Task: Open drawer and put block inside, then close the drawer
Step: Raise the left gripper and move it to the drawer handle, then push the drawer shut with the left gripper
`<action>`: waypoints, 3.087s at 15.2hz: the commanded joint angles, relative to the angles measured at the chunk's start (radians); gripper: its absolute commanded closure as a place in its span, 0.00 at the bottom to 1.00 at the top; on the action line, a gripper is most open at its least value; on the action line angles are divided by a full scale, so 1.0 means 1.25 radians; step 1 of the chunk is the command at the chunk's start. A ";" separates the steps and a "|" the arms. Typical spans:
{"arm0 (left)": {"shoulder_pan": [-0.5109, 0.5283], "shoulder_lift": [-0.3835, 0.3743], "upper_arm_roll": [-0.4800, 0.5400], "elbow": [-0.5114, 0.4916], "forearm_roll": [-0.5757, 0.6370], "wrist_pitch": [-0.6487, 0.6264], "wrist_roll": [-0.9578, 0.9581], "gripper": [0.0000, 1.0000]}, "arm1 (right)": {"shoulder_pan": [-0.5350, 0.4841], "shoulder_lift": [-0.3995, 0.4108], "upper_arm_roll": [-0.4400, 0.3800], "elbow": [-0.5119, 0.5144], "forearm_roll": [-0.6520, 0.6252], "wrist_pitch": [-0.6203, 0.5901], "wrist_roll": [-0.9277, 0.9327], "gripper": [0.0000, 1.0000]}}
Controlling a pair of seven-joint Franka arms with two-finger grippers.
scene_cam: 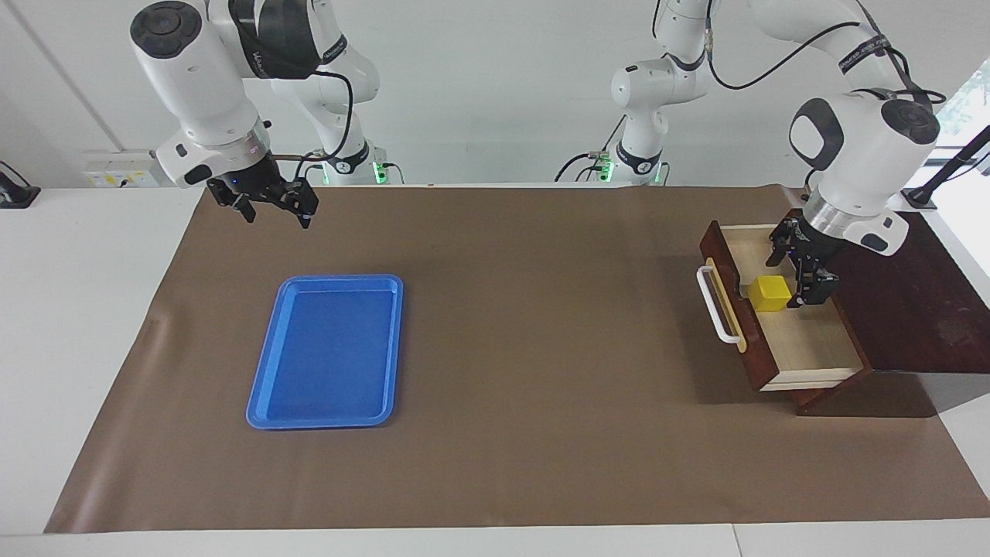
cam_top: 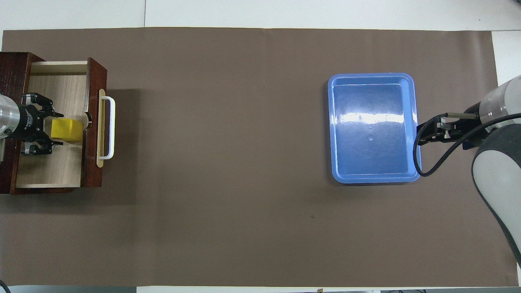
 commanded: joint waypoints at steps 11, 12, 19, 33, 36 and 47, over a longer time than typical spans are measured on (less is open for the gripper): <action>-0.263 -0.012 0.001 0.031 0.030 -0.088 -0.250 0.00 | -0.014 -0.017 0.010 -0.016 -0.009 -0.006 -0.016 0.01; -0.263 -0.018 0.001 0.005 0.030 -0.070 -0.245 0.00 | -0.015 -0.017 0.010 -0.016 -0.009 -0.006 -0.016 0.01; -0.192 -0.017 0.004 -0.082 0.055 0.036 -0.119 0.00 | -0.015 -0.017 0.010 -0.016 -0.009 -0.006 -0.016 0.01; -0.079 -0.024 0.009 -0.114 0.073 0.049 0.031 0.00 | -0.015 -0.017 0.010 -0.016 -0.009 -0.005 -0.017 0.01; -0.047 -0.022 0.009 -0.112 0.075 0.064 0.053 0.00 | -0.015 -0.017 0.010 -0.016 -0.009 -0.006 -0.018 0.01; 0.075 -0.019 0.010 -0.112 0.075 0.101 0.053 0.00 | -0.020 -0.018 0.010 -0.018 -0.009 -0.006 -0.016 0.01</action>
